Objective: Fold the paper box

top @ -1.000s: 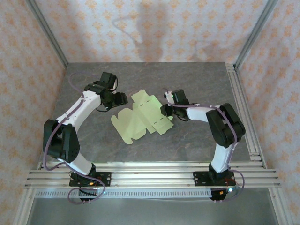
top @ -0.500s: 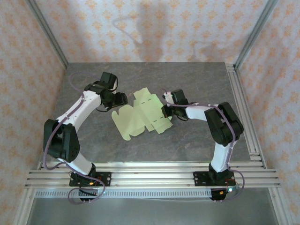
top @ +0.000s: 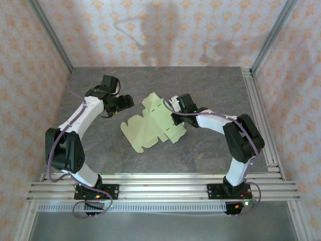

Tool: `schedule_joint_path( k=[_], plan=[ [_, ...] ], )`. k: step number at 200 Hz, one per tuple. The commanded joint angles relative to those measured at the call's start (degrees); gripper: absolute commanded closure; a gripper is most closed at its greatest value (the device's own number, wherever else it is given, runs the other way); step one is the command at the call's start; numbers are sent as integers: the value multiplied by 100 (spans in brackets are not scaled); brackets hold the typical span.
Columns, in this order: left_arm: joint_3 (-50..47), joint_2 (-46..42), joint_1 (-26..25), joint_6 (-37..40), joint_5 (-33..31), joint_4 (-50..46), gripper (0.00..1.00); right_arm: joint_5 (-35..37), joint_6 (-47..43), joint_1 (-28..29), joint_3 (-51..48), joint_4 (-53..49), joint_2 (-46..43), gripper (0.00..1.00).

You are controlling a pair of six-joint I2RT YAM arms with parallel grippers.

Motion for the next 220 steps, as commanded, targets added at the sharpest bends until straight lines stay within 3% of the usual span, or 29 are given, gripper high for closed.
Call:
schedule_joint_path(
  k=[1,32,71,99,163,185,220],
  plan=[
    [-63,-12,220,-59,65,238,13,1095,-731,222,200,-510,-279,100],
    [130,165,398,-124,63,382,11,1994,-1354,451,196,-416,-426,100],
    [435,446,408,-114,133,425,11,3436,-2377,873,-83,457,-341,100],
    [536,551,427,-33,117,380,11,4308,-3132,1122,-504,1730,-229,100],
    [820,871,473,-17,181,427,11,5000,-4714,1506,-974,3942,369,100],
    [910,993,486,-7,216,465,11,5058,-4945,1606,-1041,4236,502,100],
    [1126,1245,496,29,270,588,10,5240,-6114,1744,-1312,6095,1025,100]
  ],
)
